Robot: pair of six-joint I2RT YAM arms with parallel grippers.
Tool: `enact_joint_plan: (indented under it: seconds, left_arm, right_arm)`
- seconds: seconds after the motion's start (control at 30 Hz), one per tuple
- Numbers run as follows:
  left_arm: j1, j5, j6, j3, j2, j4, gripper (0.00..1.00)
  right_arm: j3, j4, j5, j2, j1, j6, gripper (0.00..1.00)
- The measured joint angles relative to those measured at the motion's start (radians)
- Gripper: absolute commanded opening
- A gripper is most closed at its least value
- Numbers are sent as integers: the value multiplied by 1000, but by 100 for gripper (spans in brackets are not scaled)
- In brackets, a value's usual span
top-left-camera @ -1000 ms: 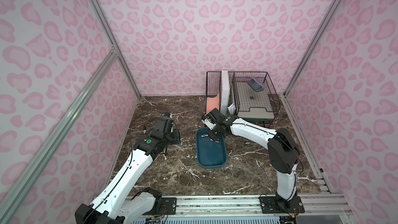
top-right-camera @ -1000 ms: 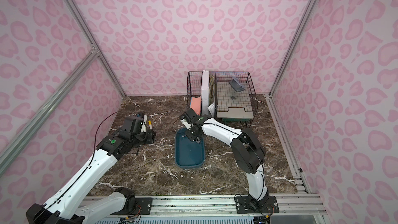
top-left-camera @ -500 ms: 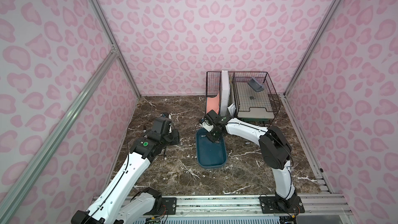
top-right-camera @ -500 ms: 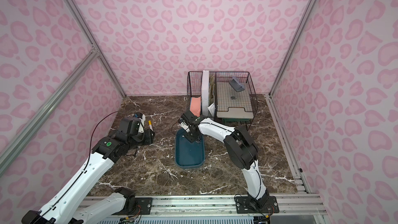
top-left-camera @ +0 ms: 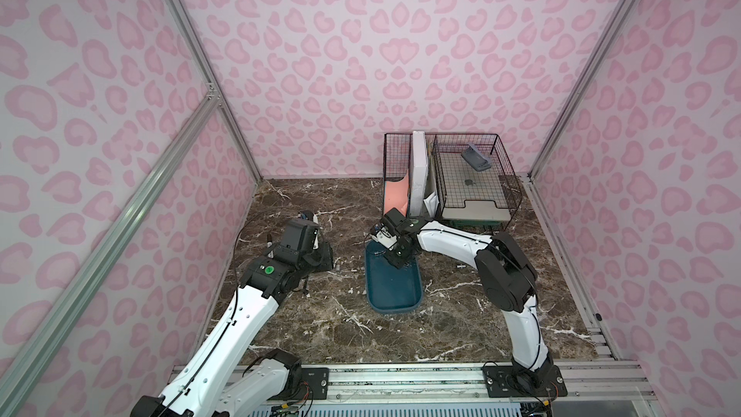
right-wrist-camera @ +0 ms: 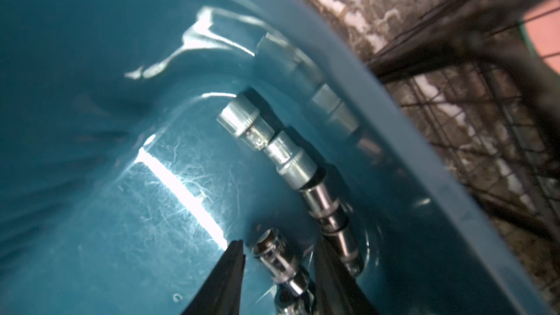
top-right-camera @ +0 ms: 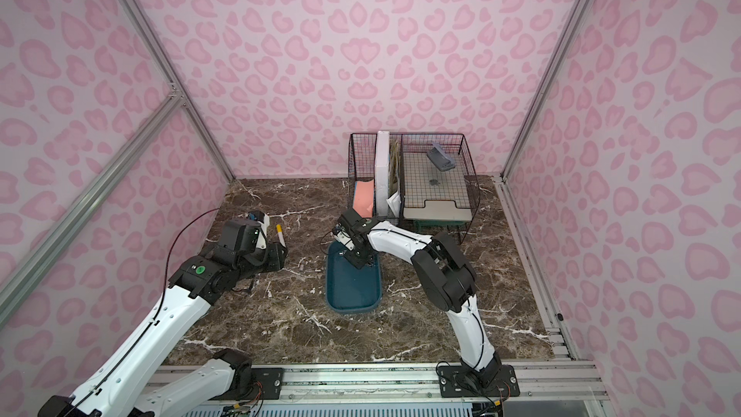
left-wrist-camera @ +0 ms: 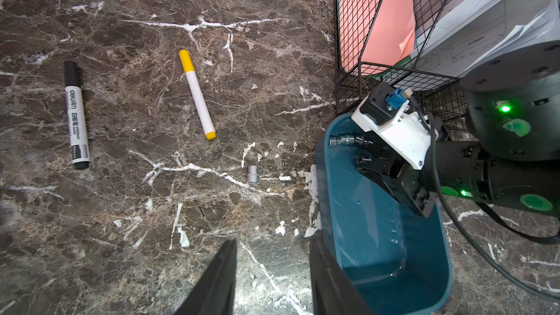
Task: Take out the socket from the storage box
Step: Pick up the socket head from the storage box, then place the socket head at the center of the board.
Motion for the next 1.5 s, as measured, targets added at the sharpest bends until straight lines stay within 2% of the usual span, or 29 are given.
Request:
enact_joint_plan:
  seconds: [0.13, 0.53, 0.83, 1.03, 1.27, 1.5]
  left_arm:
    - [0, 6, 1, 0, 0, 0, 45]
    - [-2, 14, 11, 0, 10, 1, 45]
    - [-35, 14, 12, 3, 39, 24, 45]
    - [-97, -11, 14, 42, 96, 43, 46]
    - [-177, -33, 13, 73, 174, 76, 46]
    - [-245, -39, -2, 108, 277, 126, 46]
  right_arm:
    - [4, 5, -3, 22, -2, -5, 40]
    - [8, 4, -30, 19, -5, -7, 13]
    - [-22, -6, -48, -114, -5, 2, 11]
    - [-77, -7, -89, -256, -26, 35, 8]
    - [-248, 26, -115, -475, -91, 108, 9]
    - [-483, 75, -103, -629, -246, 215, 9]
